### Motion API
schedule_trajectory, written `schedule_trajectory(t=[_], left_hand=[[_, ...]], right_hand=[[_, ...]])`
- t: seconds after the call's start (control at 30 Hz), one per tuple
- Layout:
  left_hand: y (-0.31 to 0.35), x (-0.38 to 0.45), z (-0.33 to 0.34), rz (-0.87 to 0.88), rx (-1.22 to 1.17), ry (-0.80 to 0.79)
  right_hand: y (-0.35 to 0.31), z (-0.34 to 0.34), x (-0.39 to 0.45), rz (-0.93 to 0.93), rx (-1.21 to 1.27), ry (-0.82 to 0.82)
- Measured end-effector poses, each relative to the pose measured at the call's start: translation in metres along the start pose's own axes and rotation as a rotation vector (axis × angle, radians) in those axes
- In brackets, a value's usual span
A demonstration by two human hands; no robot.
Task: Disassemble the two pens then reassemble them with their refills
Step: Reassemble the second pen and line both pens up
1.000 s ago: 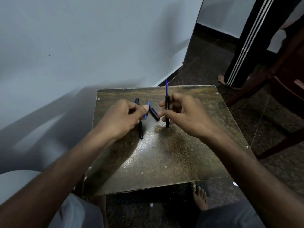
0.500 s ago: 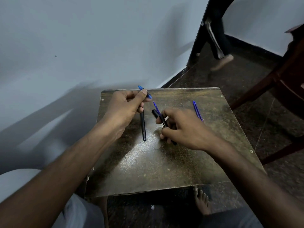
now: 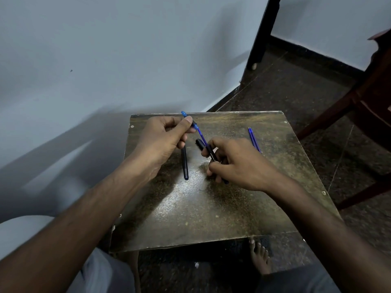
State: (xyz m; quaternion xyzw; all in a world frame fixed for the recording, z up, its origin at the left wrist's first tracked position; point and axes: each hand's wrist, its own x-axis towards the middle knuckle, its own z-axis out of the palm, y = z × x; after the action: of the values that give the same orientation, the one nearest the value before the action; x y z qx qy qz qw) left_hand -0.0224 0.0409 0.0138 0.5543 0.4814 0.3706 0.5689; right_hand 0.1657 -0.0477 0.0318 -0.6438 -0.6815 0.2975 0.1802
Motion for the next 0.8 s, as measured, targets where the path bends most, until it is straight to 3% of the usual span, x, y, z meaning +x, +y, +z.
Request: schedule_trajectory(t=[0.17, 0.3, 0.4, 0.8], left_hand=[[-0.001, -0.005, 0.001, 0.064, 0.158, -0.014], [-0.003, -0.008, 0.003, 0.101, 0.248, -0.042], [0.000, -0.008, 0.002, 0.127, 0.241, -0.038], [0.003, -0.012, 0.004, 0.204, 0.223, -0.053]], right_hand=[[-0.001, -0.001, -0.001, 0.014, 0.089, 0.002], [0.002, 0.000, 0.000, 0.050, 0.183, 0.099], [0.002, 0.001, 0.000, 0.096, 0.269, 0.185], [0.004, 0.004, 0.001, 0.144, 0.512, 0.193]])
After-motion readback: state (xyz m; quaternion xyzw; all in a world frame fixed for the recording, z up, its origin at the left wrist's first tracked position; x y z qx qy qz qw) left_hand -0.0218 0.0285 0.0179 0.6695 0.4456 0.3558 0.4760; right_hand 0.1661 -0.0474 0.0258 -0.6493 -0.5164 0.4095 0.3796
